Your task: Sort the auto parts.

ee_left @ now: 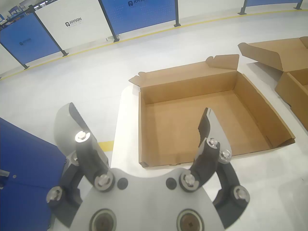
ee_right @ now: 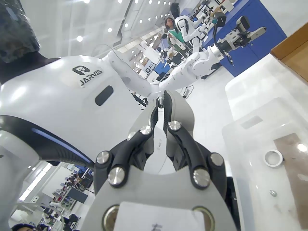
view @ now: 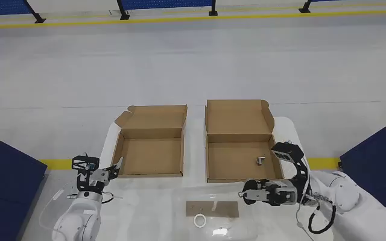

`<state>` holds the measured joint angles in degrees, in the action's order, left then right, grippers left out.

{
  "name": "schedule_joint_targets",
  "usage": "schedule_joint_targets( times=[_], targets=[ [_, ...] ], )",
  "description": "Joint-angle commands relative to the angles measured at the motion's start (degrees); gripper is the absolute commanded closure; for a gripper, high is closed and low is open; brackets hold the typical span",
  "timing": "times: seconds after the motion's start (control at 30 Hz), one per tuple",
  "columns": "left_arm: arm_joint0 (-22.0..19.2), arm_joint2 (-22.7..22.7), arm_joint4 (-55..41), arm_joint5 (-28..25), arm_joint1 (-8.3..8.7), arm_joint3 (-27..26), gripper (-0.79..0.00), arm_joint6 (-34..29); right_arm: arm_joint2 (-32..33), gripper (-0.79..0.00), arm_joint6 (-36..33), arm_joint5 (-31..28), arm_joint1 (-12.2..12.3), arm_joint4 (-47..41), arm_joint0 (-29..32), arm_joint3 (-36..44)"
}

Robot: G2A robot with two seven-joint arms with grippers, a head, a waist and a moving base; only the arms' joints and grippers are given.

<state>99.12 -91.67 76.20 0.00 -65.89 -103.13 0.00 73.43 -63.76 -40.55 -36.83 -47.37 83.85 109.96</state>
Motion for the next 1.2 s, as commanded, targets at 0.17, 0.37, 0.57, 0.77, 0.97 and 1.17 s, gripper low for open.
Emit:
schedule_joint_targets(
  times=[0.17, 0.37, 0.57, 0.77, 0.97, 1.17],
  targets=[
    [0.0, 0.0, 0.0, 0.0, 0.0, 0.0, -0.785, 0.0, 2.54, 0.0, -5.05, 5.04, -0.63, -12.51, -0.58, 0.69],
    [0.0, 0.0, 0.0, 0.0, 0.0, 0.0, -0.785, 0.0, 3.27, 0.0, -6.62, 6.61, -1.11, -14.84, -0.95, 0.47],
    [0.0, 0.0, 0.0, 0.0, 0.0, 0.0, -0.785, 0.0, 3.27, 0.0, -6.62, 6.61, -1.11, -14.84, -0.95, 0.47],
    [0.0, 0.0, 0.0, 0.0, 0.0, 0.0, -0.785, 0.0, 4.6, 0.0, -4.89, 7.31, -1.65, -18.44, -1.11, 2.18],
    [0.0, 0.0, 0.0, 0.0, 0.0, 0.0, -0.785, 0.0, 6.86, 0.0, -9.91, 9.94, -2.57, -29.15, -1.59, 3.22],
    [0.0, 0.0, 0.0, 0.0, 0.0, 0.0, -0.785, 0.0, 8.13, 0.0, -13.78, 13.81, -4.12, -36.43, -2.56, 4.64]
  ],
)
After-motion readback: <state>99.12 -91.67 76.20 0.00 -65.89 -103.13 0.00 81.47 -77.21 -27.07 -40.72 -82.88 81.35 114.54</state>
